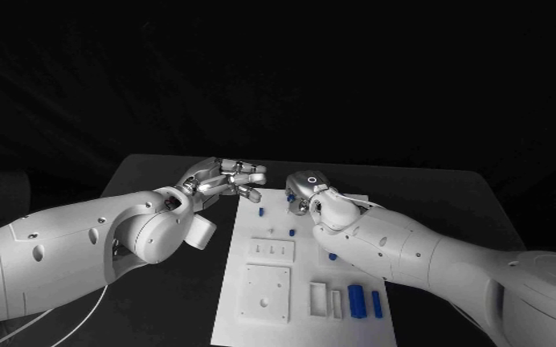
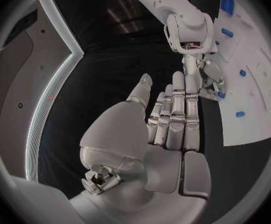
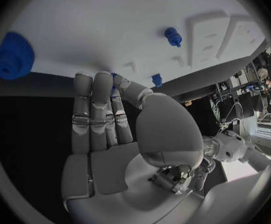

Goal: Assemble the parts on the task board

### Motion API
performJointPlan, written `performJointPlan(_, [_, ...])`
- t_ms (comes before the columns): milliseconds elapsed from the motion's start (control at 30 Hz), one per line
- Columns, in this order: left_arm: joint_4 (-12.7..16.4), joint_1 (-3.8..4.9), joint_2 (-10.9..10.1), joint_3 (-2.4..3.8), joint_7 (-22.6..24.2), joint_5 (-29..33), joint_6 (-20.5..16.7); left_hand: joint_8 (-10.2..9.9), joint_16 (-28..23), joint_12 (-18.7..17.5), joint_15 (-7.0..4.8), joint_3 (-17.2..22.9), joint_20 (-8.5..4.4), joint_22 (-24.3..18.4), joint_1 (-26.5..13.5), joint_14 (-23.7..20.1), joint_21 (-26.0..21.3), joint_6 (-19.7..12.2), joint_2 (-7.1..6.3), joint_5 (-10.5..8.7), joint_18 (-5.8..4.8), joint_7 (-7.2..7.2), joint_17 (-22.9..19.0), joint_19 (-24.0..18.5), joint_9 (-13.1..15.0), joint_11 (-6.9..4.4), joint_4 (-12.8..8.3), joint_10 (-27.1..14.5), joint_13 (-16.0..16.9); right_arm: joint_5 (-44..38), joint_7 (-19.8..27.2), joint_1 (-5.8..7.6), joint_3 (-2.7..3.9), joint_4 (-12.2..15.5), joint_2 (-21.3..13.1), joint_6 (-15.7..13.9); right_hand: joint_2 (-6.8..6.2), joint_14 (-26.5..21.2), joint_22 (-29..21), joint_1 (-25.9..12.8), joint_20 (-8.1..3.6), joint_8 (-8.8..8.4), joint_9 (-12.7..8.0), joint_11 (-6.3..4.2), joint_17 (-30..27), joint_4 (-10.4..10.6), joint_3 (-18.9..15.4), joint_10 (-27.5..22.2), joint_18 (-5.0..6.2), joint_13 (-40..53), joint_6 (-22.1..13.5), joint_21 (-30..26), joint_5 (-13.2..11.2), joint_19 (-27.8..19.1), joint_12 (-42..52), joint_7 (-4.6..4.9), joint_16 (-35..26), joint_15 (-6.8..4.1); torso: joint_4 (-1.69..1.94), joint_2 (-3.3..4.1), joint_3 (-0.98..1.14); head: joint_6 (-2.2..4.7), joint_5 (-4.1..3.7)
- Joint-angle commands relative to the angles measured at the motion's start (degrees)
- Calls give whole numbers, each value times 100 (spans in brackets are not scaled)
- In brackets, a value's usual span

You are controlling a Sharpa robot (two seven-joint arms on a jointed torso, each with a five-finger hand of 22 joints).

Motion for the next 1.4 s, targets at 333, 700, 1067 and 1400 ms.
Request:
performJointPlan(333, [2, 7, -5, 5, 23, -15, 9, 3, -30, -14, 14, -13, 0, -17, -39, -40, 33, 15, 12, -22, 61, 2, 1, -36, 8, 12, -20, -24, 9, 304, 146, -40, -14, -4, -33, -111, -676, 82, -805, 307, 232, 11, -48, 363, -356, 777, -1073, -1823, 249, -8, -1325, -1040, -4, 163, 3, -75, -540, 213, -22, -3, 2, -7, 23])
performJointPlan(700, [-15, 11, -106, 5, 16, -12, -23, 4, -34, -13, 17, -20, 3, -27, -43, -42, 28, 13, 2, -23, 62, 3, -1, -35, 8, 14, -19, -32, 10, 397, 97, 92, 15, 635, -454, -332, -761, 106, -971, 492, 207, 14, -48, 356, -376, 928, -1078, -1710, 233, -13, -1357, -1172, 6, 264, -14, -68, -596, 197, -111, -21, 32, 70, 40])
performJointPlan(1067, [-191, 12, -101, 1, 21, 4, -6, 5, -34, -13, 15, -16, 2, -36, -42, -38, 25, 16, 14, -16, 63, 2, -1, -29, 8, 12, -12, -28, 10, 621, 69, 285, 377, 1589, -1242, -31, -657, 99, -820, 337, 89, 26, -36, 178, -302, 689, -596, -716, 141, -5, -1067, -1088, 7, 250, -10, 94, -519, 72, -272, -123, 101, 115, 104])
performJointPlan(1400, [-271, 9, -126, -9, 24, 7, 11, 5, -34, -13, 15, -16, 2, -36, -42, -38, 25, 16, 14, -16, 63, 2, -1, -29, 8, 12, -12, -28, 10, 756, 104, 314, 475, 1956, -1800, 458, -599, 96, -701, 228, -57, 28, -31, -188, -228, 654, -620, 744, -32, 77, -897, -1048, 17, 208, 30, 88, -474, -91, -363, -176, 150, 102, 139])
